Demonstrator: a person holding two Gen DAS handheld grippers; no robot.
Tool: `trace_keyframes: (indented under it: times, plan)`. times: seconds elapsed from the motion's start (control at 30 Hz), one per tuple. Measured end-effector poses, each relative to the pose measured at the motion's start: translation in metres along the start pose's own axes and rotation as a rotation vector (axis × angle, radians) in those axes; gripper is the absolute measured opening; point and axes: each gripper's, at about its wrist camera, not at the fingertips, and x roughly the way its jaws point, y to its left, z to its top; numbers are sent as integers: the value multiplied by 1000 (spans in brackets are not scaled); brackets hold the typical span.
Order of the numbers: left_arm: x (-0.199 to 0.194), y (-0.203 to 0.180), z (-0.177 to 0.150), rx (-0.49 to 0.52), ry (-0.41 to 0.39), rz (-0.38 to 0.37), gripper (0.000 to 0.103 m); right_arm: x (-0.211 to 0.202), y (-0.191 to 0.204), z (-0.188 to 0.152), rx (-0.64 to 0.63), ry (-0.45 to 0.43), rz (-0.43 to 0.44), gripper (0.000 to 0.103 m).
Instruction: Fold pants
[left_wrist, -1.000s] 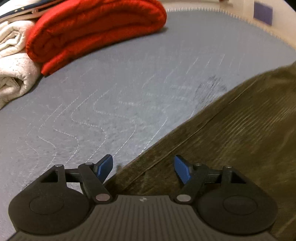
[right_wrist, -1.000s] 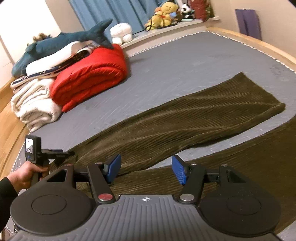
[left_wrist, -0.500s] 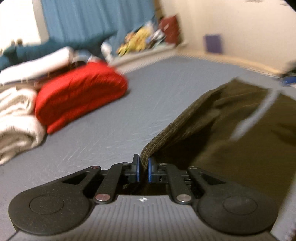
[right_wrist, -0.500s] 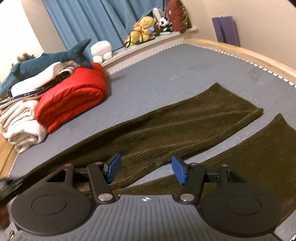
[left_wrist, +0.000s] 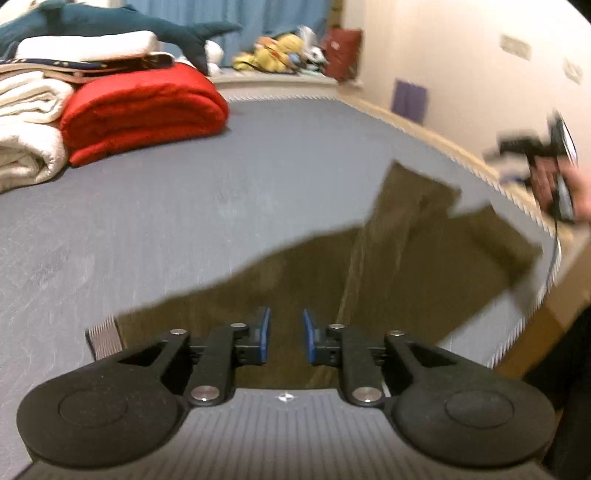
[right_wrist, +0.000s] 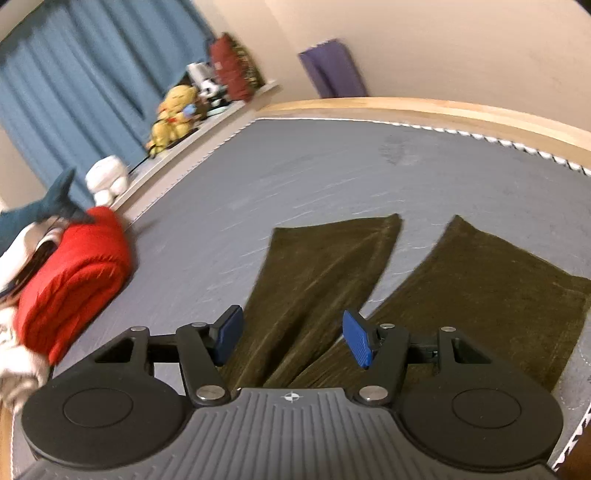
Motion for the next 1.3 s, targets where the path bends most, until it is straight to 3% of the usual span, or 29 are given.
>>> trace_keyframes:
  times: [0.13, 0.2, 0.3, 0.43, 0.57, 0.7, 0.77, 0.9, 0.93, 0.97, 1.0, 1.03, 1.07, 1.2, 1.3]
  plan:
    - [38, -6, 37, -17, -24, 17, 22, 23, -3, 2, 0, 31, 34, 37]
    - [68, 3, 42, -89, -27, 11, 22, 37, 6, 0, -39, 51, 60, 35]
    - [110, 23, 42, -199, 106, 112, 22, 62, 32, -9, -146, 81, 86, 35]
    - [130, 41, 48, -250, 135, 117, 26, 105, 73, -24, -245, 131, 98, 37]
    - [129, 53, 61, -257, 107, 134, 28, 158, 108, -41, -315, 181, 43, 46]
    - [133, 59, 68, -310, 121, 132, 28, 212, 127, -54, -299, 247, -3, 53]
    - [131, 63, 71, -336, 119, 113, 28, 232, 134, -61, -325, 263, -31, 62]
    - [125, 58, 74, -326, 106, 129, 33, 256, 134, -76, -373, 280, -122, 65]
    - [125, 57, 73, -326, 107, 129, 33, 257, 135, -77, -400, 264, -121, 62]
    - [124, 57, 74, -325, 108, 130, 33, 256, 138, -79, -446, 252, -135, 44]
    - [123, 56, 74, -325, 109, 133, 33, 255, 140, -81, -481, 239, -154, 34]
    - [121, 57, 72, -327, 109, 138, 33, 252, 139, -79, -499, 226, -157, 15]
    - [120, 58, 71, -330, 110, 144, 33, 248, 135, -76, -483, 224, -139, 10]
    - [110, 59, 61, -331, 91, 142, 33, 206, 112, -43, -366, 171, -74, 8]
    - [107, 60, 52, -334, 101, 141, 33, 155, 97, -25, -371, 107, -40, 8]
